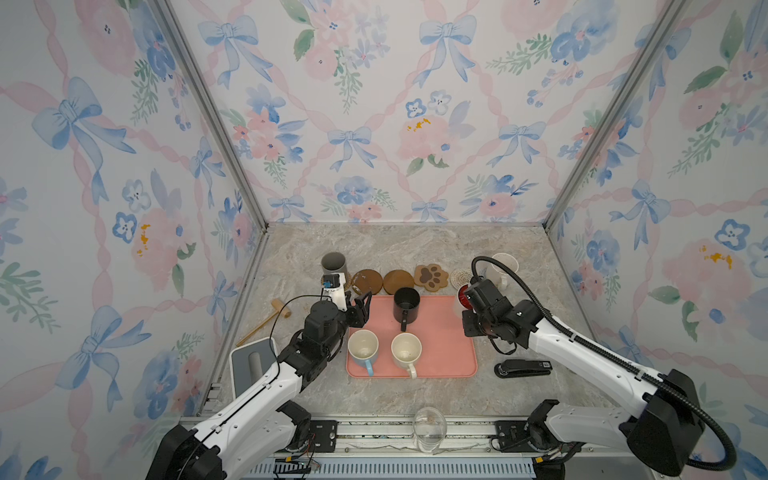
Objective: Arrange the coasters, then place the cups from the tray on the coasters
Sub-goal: 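Close right gripper on red-lined mug, lift and carry toward speckled coaster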
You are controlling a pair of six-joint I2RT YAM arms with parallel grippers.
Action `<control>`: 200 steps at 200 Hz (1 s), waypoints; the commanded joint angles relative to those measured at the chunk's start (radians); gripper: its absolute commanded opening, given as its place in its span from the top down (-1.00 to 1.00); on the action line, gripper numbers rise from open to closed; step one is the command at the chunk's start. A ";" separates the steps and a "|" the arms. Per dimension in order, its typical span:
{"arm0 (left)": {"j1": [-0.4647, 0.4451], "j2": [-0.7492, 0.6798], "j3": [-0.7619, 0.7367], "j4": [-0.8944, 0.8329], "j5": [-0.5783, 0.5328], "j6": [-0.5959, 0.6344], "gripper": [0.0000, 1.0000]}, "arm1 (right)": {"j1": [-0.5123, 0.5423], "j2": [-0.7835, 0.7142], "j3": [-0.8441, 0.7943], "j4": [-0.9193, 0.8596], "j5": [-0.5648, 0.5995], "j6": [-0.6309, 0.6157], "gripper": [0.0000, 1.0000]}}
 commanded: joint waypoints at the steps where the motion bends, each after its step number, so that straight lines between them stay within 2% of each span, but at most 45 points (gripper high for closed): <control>1: -0.006 -0.019 -0.014 0.017 -0.010 0.020 -0.24 | -0.043 0.032 0.084 0.089 0.002 -0.074 1.00; 85: -0.005 -0.050 -0.023 0.016 -0.018 0.021 -0.24 | -0.174 0.211 0.206 0.149 -0.053 -0.157 1.00; 200: -0.005 -0.070 -0.028 0.017 -0.016 0.016 -0.24 | -0.293 0.437 0.334 0.194 -0.108 -0.189 1.00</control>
